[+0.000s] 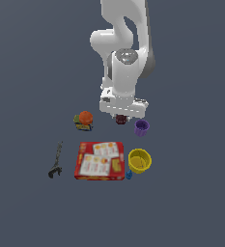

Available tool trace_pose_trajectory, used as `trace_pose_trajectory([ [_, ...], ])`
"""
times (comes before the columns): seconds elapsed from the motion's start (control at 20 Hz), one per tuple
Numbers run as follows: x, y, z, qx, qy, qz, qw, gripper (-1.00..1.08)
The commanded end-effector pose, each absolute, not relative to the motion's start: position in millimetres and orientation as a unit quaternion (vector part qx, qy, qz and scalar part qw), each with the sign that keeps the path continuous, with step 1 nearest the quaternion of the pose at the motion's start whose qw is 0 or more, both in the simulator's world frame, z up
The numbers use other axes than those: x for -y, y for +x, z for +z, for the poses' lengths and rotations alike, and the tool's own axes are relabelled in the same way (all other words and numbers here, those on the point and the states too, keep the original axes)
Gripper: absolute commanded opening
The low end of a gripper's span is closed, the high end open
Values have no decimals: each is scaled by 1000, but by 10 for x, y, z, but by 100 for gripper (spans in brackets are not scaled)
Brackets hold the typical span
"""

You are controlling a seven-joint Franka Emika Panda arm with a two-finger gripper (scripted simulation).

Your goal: Pick up a designated object from a clutter of objects.

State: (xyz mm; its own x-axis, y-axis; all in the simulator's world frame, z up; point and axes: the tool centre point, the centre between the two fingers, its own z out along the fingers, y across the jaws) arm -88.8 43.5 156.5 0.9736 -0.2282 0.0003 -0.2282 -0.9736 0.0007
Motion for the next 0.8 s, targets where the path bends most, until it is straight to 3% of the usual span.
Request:
trace_pose_trajectory([
  [0.0, -503, -896, 1801, 115, 993, 0, 1, -100],
  [0.75, -916, -913, 3189, 115, 993, 0, 1, -100],
])
